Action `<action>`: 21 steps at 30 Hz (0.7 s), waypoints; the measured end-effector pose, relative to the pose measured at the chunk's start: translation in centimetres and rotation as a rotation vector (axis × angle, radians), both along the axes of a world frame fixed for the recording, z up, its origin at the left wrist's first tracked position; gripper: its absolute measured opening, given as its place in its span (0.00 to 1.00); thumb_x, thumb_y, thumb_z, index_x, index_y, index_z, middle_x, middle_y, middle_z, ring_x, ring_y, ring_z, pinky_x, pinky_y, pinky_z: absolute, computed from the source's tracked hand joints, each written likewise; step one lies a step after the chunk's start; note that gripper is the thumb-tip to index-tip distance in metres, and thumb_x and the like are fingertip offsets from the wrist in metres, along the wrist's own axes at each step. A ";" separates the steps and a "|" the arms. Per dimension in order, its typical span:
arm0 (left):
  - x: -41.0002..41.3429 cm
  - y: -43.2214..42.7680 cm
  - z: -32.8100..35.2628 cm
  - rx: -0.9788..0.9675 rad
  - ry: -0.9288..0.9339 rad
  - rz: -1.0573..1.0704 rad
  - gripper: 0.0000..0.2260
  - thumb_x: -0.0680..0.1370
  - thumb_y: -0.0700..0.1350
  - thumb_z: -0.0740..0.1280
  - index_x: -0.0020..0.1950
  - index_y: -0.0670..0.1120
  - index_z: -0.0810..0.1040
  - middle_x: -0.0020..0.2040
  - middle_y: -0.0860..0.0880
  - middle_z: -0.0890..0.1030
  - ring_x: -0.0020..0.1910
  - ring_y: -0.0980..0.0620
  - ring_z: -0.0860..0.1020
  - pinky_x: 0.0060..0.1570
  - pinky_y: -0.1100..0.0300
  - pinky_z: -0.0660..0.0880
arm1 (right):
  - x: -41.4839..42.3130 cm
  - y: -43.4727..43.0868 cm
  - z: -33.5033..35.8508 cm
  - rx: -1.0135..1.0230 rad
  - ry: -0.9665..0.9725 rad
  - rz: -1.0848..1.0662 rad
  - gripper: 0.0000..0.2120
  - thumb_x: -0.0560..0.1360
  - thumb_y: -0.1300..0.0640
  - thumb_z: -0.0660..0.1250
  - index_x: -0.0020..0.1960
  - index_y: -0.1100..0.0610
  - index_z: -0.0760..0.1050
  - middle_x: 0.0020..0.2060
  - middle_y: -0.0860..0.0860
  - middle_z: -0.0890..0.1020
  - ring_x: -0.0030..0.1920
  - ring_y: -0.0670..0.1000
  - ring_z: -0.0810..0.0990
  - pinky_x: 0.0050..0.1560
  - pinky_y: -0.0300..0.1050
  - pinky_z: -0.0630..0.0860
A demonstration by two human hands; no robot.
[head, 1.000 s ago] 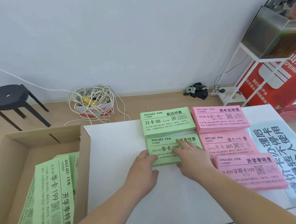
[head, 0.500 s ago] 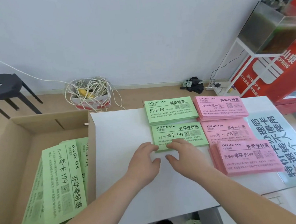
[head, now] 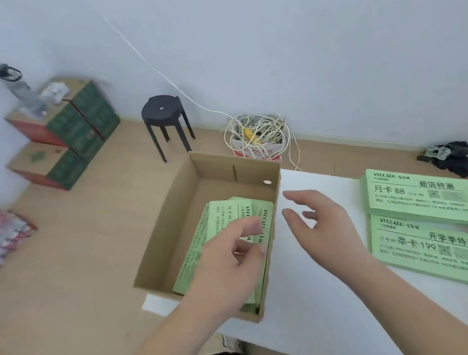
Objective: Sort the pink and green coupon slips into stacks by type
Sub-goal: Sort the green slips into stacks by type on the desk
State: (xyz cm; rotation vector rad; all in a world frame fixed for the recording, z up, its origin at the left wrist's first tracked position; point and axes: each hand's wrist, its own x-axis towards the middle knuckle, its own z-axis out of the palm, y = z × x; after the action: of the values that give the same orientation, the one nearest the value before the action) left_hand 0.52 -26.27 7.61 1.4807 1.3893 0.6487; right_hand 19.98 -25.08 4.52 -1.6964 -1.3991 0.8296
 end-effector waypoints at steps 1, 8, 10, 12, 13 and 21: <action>-1.7 0.8 -0.2 -0.009 0.021 0.016 0.14 0.81 0.44 0.68 0.60 0.64 0.79 0.54 0.65 0.82 0.48 0.61 0.81 0.43 0.69 0.76 | -1.1 0.9 0.1 0.048 -0.056 0.042 0.13 0.79 0.55 0.70 0.62 0.45 0.80 0.58 0.35 0.80 0.61 0.38 0.77 0.62 0.36 0.72; -10.2 9.5 -3.6 0.004 0.470 -0.279 0.19 0.82 0.41 0.63 0.71 0.56 0.75 0.65 0.56 0.78 0.62 0.57 0.77 0.64 0.55 0.76 | -5.7 7.1 -1.5 0.036 -0.440 0.218 0.12 0.79 0.54 0.69 0.62 0.49 0.82 0.59 0.41 0.81 0.65 0.43 0.75 0.70 0.40 0.68; -9.8 12.2 -3.9 0.060 0.561 -0.428 0.18 0.81 0.41 0.62 0.72 0.51 0.74 0.66 0.53 0.75 0.66 0.52 0.75 0.66 0.53 0.74 | -6.7 7.6 -2.4 0.041 -0.517 0.200 0.11 0.78 0.57 0.70 0.60 0.51 0.82 0.56 0.43 0.83 0.63 0.47 0.77 0.72 0.48 0.70; -8.4 14.7 -4.3 0.088 0.603 -0.564 0.16 0.79 0.40 0.64 0.67 0.47 0.74 0.63 0.50 0.76 0.63 0.49 0.76 0.63 0.51 0.74 | -7.4 7.8 -3.5 0.083 -0.622 0.185 0.13 0.73 0.60 0.75 0.57 0.52 0.83 0.53 0.45 0.84 0.58 0.51 0.81 0.70 0.57 0.73; -7.7 15.7 -4.8 0.098 0.645 -0.633 0.17 0.78 0.39 0.66 0.66 0.47 0.73 0.61 0.49 0.76 0.61 0.48 0.76 0.62 0.51 0.75 | -7.7 7.8 -3.8 0.088 -0.690 0.184 0.14 0.71 0.59 0.77 0.56 0.52 0.84 0.52 0.46 0.85 0.57 0.52 0.82 0.70 0.59 0.74; -5.8 19.5 -5.7 0.078 0.368 -0.676 0.20 0.80 0.37 0.64 0.68 0.54 0.76 0.58 0.57 0.79 0.56 0.57 0.78 0.54 0.65 0.75 | -10.7 8.2 -2.7 -0.243 -0.868 0.307 0.42 0.71 0.32 0.69 0.79 0.47 0.59 0.75 0.45 0.68 0.77 0.50 0.62 0.78 0.50 0.56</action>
State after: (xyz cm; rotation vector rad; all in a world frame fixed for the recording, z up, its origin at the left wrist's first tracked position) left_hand -5.33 -6.73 1.93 2.0573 1.0186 -0.0003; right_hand 9.32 -16.91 1.81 -2.1921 -2.2474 0.4199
